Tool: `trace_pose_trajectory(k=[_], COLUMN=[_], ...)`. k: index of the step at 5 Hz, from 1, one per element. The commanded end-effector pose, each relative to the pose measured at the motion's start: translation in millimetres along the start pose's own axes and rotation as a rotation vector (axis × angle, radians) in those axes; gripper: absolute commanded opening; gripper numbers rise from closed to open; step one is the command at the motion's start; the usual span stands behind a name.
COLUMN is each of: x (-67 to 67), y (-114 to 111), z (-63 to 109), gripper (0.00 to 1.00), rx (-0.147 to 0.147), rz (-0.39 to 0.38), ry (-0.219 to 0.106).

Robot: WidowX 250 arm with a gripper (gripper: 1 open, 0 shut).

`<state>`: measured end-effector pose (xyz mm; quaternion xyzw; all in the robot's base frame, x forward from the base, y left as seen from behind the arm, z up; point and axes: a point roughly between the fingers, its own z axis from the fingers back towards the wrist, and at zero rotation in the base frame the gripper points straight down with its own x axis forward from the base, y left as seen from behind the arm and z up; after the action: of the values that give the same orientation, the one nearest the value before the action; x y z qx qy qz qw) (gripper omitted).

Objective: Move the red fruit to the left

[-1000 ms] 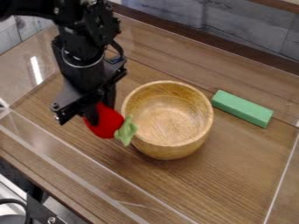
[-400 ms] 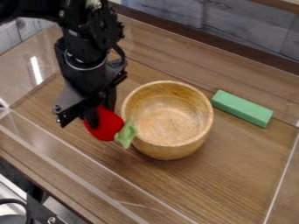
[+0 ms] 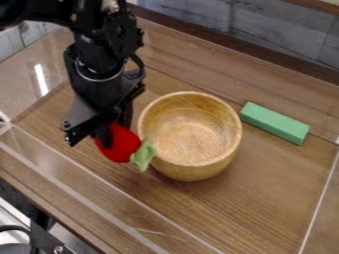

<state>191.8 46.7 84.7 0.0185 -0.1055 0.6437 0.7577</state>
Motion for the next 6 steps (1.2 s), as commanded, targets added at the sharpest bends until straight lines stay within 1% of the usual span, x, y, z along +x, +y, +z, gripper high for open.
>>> trace_pose_trajectory(k=[1,2,3,4,5,6], x=[2.7,16.4,27.0,30.7,31.7,30.6], y=[-11,-19,-24,-23,-21,-21], z=[9.4,25.8,23.3,14.5,6.9,0.7], gripper=[0.00,0.00,0.00,0.00,0.00,0.00], rx=[-0.031,-0.042,-0.029,-0.006,0.018,0.034], rz=[-0.010,0.011,0.056,0.107,0.161,0.191], ry=[-0.013,0.021,0.034,0.029,0.028,0.025])
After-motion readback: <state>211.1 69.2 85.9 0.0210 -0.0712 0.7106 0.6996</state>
